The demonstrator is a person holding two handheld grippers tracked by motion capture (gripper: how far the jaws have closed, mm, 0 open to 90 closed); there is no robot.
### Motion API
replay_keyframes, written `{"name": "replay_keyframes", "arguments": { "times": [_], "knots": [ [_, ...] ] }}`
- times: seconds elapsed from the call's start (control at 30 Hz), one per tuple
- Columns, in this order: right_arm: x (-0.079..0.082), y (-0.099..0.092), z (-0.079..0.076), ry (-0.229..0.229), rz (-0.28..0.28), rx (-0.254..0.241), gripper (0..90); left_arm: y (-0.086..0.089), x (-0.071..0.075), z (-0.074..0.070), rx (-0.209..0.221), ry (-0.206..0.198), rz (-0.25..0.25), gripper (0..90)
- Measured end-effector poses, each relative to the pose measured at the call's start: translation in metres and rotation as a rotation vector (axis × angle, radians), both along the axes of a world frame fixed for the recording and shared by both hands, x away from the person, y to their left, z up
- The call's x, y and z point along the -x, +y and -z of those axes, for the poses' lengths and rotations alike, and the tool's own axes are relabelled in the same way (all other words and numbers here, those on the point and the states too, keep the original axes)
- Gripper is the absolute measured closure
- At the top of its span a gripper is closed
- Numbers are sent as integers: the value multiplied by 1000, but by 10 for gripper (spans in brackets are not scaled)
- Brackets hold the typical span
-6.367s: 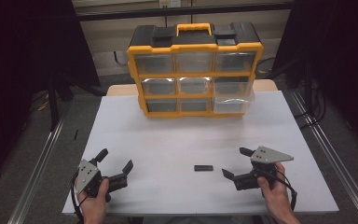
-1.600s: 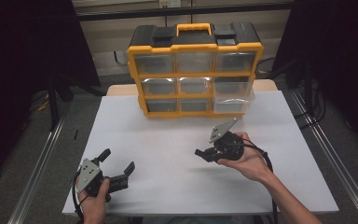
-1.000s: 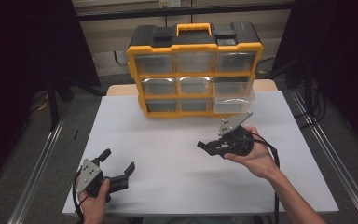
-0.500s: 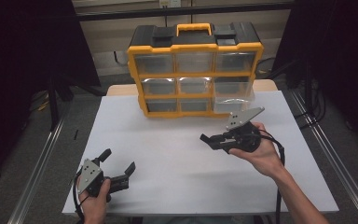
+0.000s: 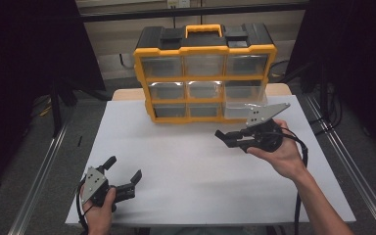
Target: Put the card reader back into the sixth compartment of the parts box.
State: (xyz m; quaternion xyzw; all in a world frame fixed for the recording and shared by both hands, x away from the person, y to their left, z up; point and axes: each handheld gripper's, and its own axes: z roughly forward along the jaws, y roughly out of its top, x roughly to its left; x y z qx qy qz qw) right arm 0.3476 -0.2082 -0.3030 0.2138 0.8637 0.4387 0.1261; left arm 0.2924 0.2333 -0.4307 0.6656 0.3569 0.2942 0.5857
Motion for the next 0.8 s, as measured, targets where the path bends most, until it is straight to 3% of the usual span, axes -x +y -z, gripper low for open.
{"name": "replay_keyframes", "arguments": {
  "times": [0.33, 0.8],
  "knots": [
    [-5, 0, -21, -35, 10, -16, 736, 1, 0, 0, 8, -1, 1, 12],
    [-17, -8, -53, -66, 47, 11, 736, 1, -1, 0, 13, 1, 0, 12]
  ]
}}
